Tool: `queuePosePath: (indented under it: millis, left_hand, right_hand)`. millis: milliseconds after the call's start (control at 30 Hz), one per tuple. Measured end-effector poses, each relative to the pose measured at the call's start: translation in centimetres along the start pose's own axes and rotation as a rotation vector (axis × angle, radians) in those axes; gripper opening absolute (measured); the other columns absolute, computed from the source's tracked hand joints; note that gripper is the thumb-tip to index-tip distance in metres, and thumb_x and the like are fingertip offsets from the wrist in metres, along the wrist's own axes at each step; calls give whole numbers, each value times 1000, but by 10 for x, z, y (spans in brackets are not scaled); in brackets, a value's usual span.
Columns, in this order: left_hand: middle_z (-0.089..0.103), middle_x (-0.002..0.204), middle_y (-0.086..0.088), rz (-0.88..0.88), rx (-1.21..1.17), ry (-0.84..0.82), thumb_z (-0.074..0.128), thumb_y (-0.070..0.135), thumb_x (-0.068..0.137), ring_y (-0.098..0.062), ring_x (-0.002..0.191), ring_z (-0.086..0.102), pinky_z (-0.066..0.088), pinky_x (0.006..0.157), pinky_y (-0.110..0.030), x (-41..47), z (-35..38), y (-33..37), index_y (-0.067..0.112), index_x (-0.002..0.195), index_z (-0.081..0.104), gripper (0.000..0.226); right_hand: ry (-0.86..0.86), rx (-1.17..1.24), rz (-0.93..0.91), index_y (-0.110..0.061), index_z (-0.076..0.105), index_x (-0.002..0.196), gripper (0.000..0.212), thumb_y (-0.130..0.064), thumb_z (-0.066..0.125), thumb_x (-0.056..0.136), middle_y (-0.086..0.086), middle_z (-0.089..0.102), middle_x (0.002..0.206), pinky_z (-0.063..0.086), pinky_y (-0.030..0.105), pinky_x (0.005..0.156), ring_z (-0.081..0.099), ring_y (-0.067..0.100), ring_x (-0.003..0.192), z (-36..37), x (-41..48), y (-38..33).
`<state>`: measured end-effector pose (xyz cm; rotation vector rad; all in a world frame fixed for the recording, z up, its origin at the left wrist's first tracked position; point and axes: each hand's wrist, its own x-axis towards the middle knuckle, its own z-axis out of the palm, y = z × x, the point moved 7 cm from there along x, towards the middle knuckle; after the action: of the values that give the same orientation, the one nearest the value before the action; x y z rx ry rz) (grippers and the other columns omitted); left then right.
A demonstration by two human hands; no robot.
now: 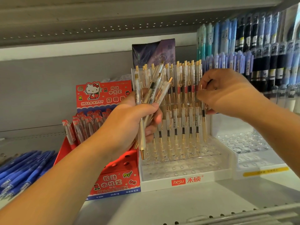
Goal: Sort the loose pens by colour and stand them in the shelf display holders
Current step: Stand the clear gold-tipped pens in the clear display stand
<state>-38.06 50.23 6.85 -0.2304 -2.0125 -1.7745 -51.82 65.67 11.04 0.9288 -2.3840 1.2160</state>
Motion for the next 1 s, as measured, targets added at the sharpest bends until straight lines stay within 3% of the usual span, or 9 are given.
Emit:
queuePosePath:
  millis: [233,400,600,700,767,867,1000]
  left_hand:
    - [55,70,-9,21,-14,-32,44,5,100,-16,47,38,34,41,-25,1,1,1,15,113,51,18]
    - [57,70,-8,38,-17,-29,44,5,100,-16,46,38,34,43,-24,2,0,1,18,109,53,18]
    - [59,70,-8,40,-15,-39,45,5,100,-15,46,40,35,41,-25,2,0,0,22,107,54,21]
    - [58,71,-8,39,-5,-45,45,5,101,-16,46,40,36,42,-24,2,1,0,20,112,54,21]
    - [58,71,-9,36,1,-44,44,5,101,-16,47,40,35,42,-24,2,1,0,18,117,52,22]
    - [58,73,-9,30,5,-49,45,6,101,-16,48,40,35,42,-25,2,1,0,19,117,52,21]
    - [61,74,-7,18,41,-59,47,9,101,-16,49,42,36,42,-25,3,0,-2,18,122,52,23]
  right_hand:
    - [-180,-263,12,-22,63,89,6,-26,69,88,1,72,80,62,38,67,72,17,66,9,-2,2]
    - [-255,-293,14,-16,69,83,8,-19,69,90,-2,74,68,62,36,65,73,12,66,6,-2,5]
    - [-317,-453,-4,-18,71,85,2,-17,70,86,-2,73,73,60,36,66,70,17,71,8,-5,6]
    - [-302,-496,-30,-20,69,83,4,-17,68,85,0,70,77,54,30,58,67,16,71,7,-8,1]
    - [-302,-520,-36,-19,69,87,4,-21,65,86,2,70,79,52,27,56,64,15,70,7,-9,0]
    - [-285,-610,-34,-23,65,94,23,-45,61,89,0,67,87,56,30,66,63,15,75,7,-9,0]
    - [-168,-559,-10,-25,62,92,33,-57,57,88,-4,64,85,48,26,59,62,14,74,-3,-4,0]
